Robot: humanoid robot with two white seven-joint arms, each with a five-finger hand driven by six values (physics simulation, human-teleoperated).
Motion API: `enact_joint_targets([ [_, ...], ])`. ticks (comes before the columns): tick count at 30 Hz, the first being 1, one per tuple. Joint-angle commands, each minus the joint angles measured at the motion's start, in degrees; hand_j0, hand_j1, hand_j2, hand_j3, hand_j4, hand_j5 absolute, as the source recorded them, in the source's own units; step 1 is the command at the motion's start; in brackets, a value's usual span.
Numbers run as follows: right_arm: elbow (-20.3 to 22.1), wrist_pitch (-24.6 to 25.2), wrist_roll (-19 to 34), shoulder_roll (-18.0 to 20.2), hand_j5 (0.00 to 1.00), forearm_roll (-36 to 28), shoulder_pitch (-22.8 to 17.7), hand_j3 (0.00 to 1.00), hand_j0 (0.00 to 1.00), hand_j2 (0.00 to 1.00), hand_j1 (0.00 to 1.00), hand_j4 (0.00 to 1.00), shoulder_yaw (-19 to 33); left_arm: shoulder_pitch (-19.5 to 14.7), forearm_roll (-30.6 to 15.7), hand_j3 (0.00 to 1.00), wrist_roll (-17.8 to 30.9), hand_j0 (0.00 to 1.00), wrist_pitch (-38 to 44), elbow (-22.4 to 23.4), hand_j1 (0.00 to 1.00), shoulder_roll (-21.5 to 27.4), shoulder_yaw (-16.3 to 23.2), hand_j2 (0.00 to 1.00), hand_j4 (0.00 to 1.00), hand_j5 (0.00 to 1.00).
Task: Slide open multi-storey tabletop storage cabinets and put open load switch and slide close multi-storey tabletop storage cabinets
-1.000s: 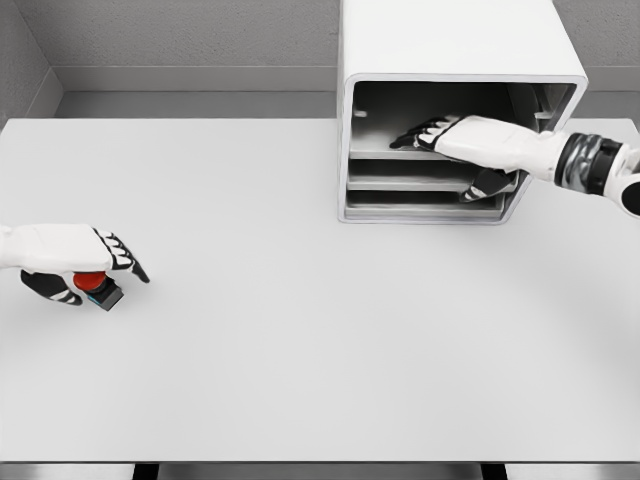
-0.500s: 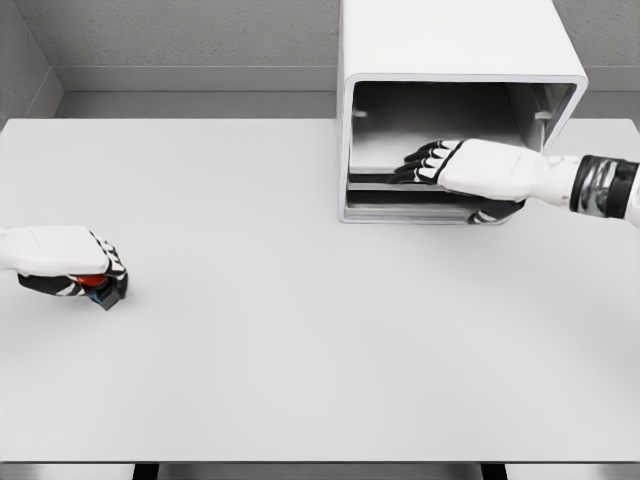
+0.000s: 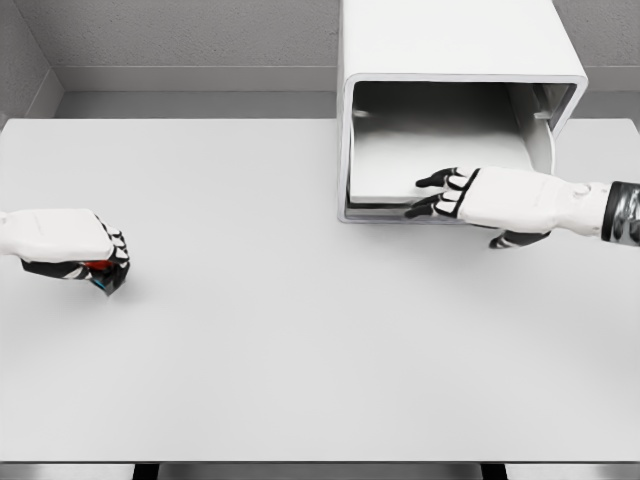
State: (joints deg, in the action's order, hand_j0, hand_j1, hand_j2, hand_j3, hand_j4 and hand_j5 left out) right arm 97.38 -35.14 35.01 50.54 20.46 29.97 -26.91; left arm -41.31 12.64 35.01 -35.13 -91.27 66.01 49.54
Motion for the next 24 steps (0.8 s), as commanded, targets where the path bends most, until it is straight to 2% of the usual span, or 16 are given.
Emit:
enact_joint_targets([
  [1, 1.1, 0.1, 0.0, 0.9, 1.0, -0.4, -0.1, 1.0, 1.0, 1.0, 1.0, 1.0, 2.5, -0.1, -0.3, 0.4, 0.0, 0.4, 0.1, -0.2, 0.4, -0.2, -0.1, 0.4, 0.4, 0.4],
  [4, 3.1, 0.1, 0.0, 2.0, 1.0, -0.4, -2.2, 1.0, 1.0, 1.0, 1.0, 1.0, 3.6, -0.9, -0.4, 0.4, 0.0, 0.4, 0.1, -0.7, 0.4, -0.7, 0.0, 0.4, 0.4, 0.4],
  [6, 3.3, 0.1, 0.0, 2.1, 1.0, -0.4, -3.3, 1.0, 1.0, 1.0, 1.0, 1.0, 4.6, -1.7, -0.6, 0.4, 0.0, 0.4, 0.1, -4.1, 0.4, -0.7, -0.1, 0.4, 0.4, 0.4],
  [8, 3.3, 0.1, 0.0, 2.8, 1.0, -0.5, -4.2, 1.0, 1.0, 1.0, 1.0, 1.0, 5.5, -3.2, -1.5, 0.4, 0.0, 0.4, 0.1, -5.0, 0.4, -1.2, -0.1, 0.4, 0.4, 0.4],
  [13, 3.3, 0.1, 0.0, 4.0, 1.0, -0.6, -5.5, 1.0, 1.0, 1.0, 1.0, 1.0, 6.3, -5.3, -1.4, 0.4, 0.0, 0.4, 0.1, -5.2, 0.4, -6.6, -0.1, 0.4, 0.4, 0.4],
  [16, 3.3, 0.1, 0.0, 4.0, 1.0, -6.8, -8.2, 1.0, 1.0, 1.0, 1.0, 1.0, 12.9, -6.2, -1.5, 0.4, 0.0, 0.4, 0.1, -5.1, 0.4, -8.6, -0.2, 0.4, 0.4, 0.4],
  [22, 3.3, 0.1, 0.0, 4.1, 1.0, -8.5, -8.6, 1.0, 1.0, 1.0, 1.0, 1.0, 13.9, -8.4, -1.7, 0.4, 0.0, 0.4, 0.1, -5.1, 0.4, -10.6, -0.2, 0.4, 0.4, 0.4],
  [24, 3.3, 0.1, 0.0, 5.1, 1.0, -9.2, -8.9, 1.0, 1.0, 1.0, 1.0, 1.0, 14.6, -9.5, -1.8, 0.4, 0.0, 0.4, 0.1, -5.1, 0.4, -12.7, -0.2, 0.4, 0.4, 0.4],
])
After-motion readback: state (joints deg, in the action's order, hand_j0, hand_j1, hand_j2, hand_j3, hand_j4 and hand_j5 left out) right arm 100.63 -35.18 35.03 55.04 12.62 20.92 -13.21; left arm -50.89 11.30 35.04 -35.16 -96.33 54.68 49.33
